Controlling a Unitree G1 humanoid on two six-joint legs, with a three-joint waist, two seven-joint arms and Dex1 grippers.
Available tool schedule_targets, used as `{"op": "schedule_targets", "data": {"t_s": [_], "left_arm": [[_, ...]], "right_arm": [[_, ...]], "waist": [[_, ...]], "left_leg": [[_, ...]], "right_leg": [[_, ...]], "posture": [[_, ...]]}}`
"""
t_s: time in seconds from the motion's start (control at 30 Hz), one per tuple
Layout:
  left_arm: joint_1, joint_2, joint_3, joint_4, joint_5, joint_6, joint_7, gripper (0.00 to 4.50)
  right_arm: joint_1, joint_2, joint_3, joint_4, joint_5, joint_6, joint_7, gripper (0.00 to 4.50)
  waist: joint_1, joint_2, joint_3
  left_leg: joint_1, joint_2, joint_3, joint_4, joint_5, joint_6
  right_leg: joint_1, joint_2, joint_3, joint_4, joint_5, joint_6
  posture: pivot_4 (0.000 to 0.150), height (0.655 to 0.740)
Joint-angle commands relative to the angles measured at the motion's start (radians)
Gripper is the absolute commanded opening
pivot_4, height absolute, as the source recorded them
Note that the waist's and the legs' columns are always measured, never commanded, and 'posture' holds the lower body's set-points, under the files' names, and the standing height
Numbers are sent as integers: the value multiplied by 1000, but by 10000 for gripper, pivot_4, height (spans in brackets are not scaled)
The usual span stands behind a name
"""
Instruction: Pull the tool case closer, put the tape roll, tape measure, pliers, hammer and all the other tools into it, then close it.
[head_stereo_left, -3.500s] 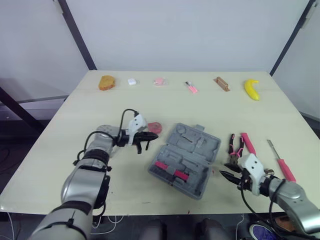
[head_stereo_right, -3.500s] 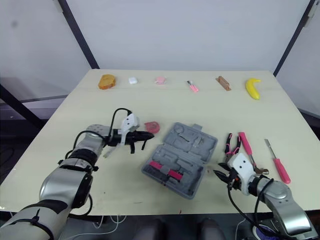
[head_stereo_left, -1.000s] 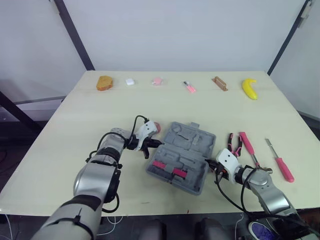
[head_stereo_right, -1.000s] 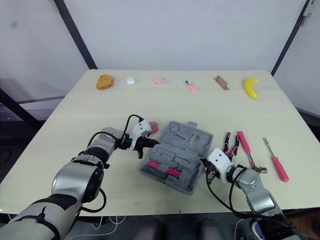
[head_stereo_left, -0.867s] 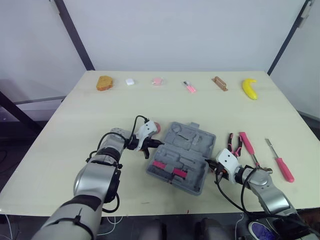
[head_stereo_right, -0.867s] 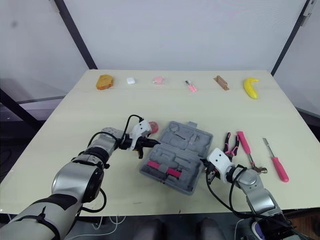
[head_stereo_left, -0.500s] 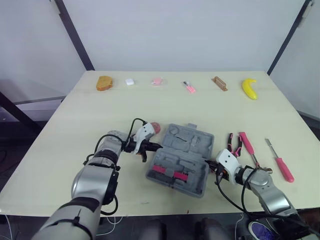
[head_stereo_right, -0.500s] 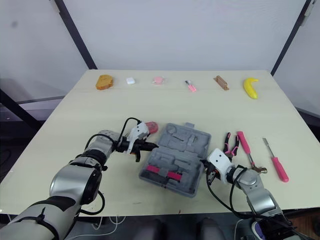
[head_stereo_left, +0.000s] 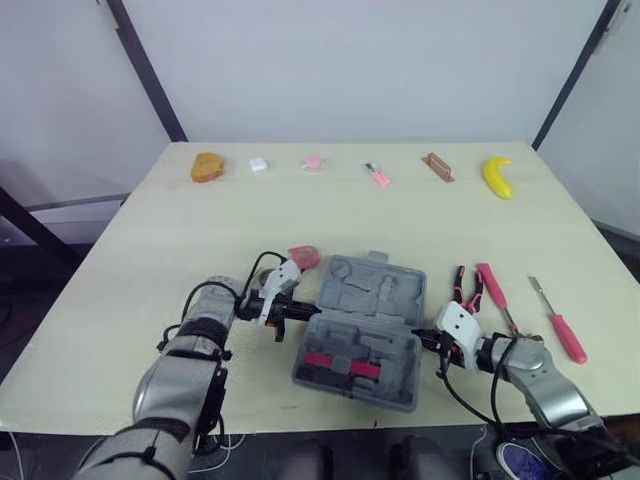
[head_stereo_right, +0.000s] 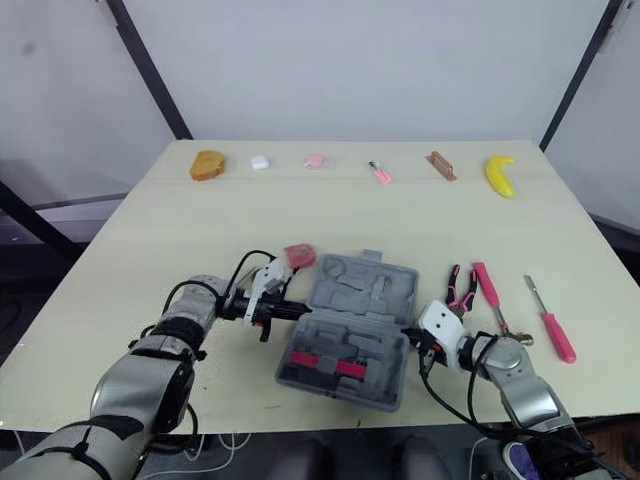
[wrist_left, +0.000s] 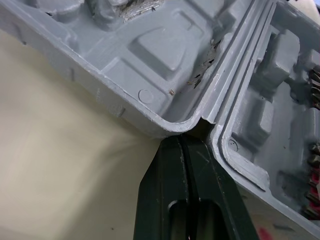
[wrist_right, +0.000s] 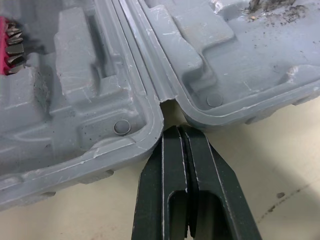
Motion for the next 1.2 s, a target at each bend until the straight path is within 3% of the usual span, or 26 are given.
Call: {"op": "schedule_targets", "data": {"t_s": [0.03, 0.37, 0.77, 1.2], "left_arm": [[92, 1, -8, -177, -42, 99, 21, 0], [238, 31, -30, -445, -104, 248, 70, 0], [284, 67, -91, -571, -142, 327, 71, 0], [350, 117, -125, -618, -145, 278, 78, 0]], "right_arm": [[-19, 4, -8, -14, 22, -37, 18, 82], [-48, -7, -13, 47, 22, -69, 49, 82], [-44, -19, -20, 75, 22, -96, 52, 82], [14, -35, -19, 2, 24, -71, 52, 82]], "waist": [[0, 0, 0], [5, 0, 0], [8, 0, 0], [7, 1, 0]], "left_leg": [[0, 0, 0, 0, 0, 0], [1, 1, 0, 0, 0, 0], [0, 1, 1, 0, 0, 0], [1, 1, 1, 0, 0, 0]], "right_leg": [[0, 0, 0, 0, 0, 0], [0, 0, 0, 0, 0, 0], [0, 0, 0, 0, 0, 0], [0, -1, 1, 0, 0, 0]], "posture": [[1500, 7400], [1500, 7400], [1500, 7400], [1500, 7400]]}}
